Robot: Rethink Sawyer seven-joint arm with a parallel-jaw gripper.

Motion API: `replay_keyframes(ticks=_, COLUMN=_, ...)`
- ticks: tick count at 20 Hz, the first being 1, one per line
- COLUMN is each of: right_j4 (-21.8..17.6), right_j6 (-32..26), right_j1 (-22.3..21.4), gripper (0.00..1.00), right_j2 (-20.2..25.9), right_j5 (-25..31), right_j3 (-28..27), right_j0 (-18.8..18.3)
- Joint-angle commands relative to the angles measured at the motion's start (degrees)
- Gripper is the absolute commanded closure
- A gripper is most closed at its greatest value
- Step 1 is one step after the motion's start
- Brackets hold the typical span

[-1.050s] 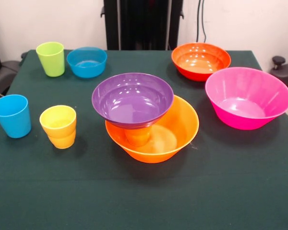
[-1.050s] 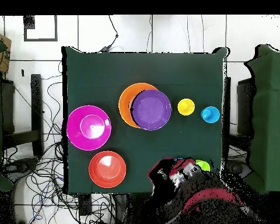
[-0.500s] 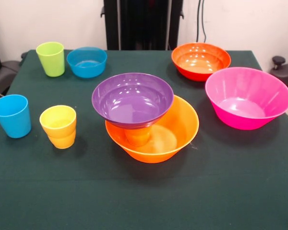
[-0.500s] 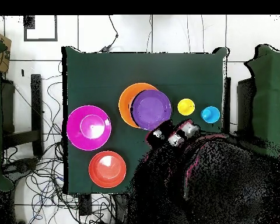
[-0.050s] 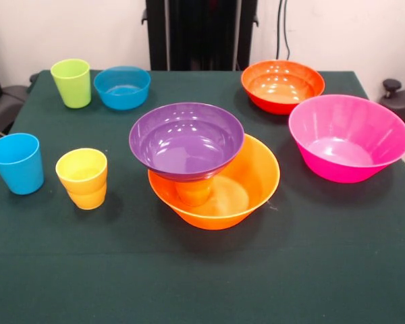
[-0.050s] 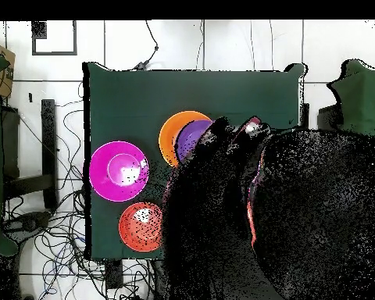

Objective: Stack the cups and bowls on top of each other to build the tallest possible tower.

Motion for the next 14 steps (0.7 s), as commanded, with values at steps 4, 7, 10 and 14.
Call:
replay_keyframes(ticks=4, right_j4=-0.59, right_j6=-29.40, right_j1=1.12, gripper=0.00, right_j2=6.90, right_j5=2.74, right_j3=1.88, right_j0=-8.39)
replay_keyframes(ticks=7, right_j4=0.12, right_j6=-35.59, right_j1=-0.38, gripper=0.00, right_j2=6.15, right_j5=4.29, right_j3=3.17, right_j0=-13.95)
replay_keyframes(ticks=10, right_j4=1.78, right_j6=-40.82, right_j1=-2.05, gripper=0.00, right_j2=5.86, right_j5=4.97, right_j3=5.63, right_j0=-18.80)
replay_keyframes(ticks=14, right_j4=4.38, right_j6=-45.04, right_j1=-6.98, gripper=0.00, right_j2=2.22, right_j5=5.14, right_j3=12.62, right_j0=-23.82)
